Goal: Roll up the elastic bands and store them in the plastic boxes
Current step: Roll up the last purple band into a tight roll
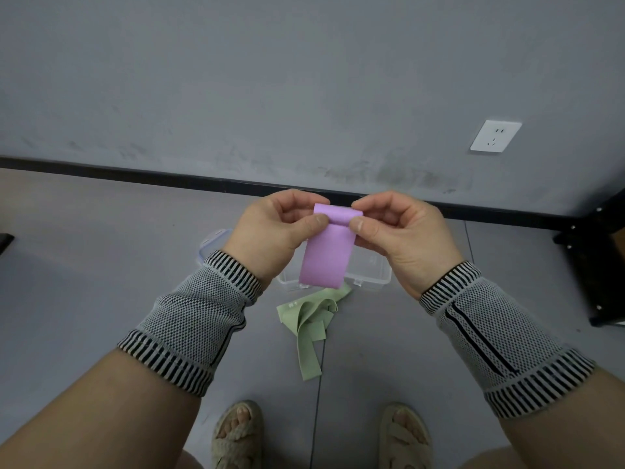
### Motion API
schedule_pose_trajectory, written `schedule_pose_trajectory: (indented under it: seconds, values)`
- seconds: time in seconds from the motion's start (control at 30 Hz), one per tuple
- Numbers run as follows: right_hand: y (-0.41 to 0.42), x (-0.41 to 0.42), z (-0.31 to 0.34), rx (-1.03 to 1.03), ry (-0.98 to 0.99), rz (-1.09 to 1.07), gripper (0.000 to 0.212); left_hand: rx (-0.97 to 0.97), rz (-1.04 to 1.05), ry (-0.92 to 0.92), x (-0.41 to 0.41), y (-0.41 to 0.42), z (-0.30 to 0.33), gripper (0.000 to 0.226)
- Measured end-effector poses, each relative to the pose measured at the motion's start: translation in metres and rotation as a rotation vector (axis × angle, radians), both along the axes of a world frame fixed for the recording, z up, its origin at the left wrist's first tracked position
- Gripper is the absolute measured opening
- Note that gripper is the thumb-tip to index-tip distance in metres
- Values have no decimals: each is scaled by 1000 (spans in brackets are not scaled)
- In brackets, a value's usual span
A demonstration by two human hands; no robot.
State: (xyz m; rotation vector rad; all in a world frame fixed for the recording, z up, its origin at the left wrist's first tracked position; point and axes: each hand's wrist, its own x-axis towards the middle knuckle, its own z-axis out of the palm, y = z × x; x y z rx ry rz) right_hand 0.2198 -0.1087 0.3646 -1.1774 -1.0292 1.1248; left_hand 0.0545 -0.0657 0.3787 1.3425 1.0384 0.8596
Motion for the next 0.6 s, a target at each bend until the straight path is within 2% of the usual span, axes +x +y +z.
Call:
schedule_pose_trajectory:
  seconds: [0.2, 0.43, 0.6]
  values:
    - [1, -1, -2, -72, -60, 55, 20, -11, -24, -19, 0, 1, -3, 22]
    - [0, -3, -4, -1, -121, 11, 28, -28, -35, 29, 1, 3, -8, 35]
    - [-3, -5, -3, 26, -144, 76, 29, -29, -8, 49, 0, 4, -9, 24]
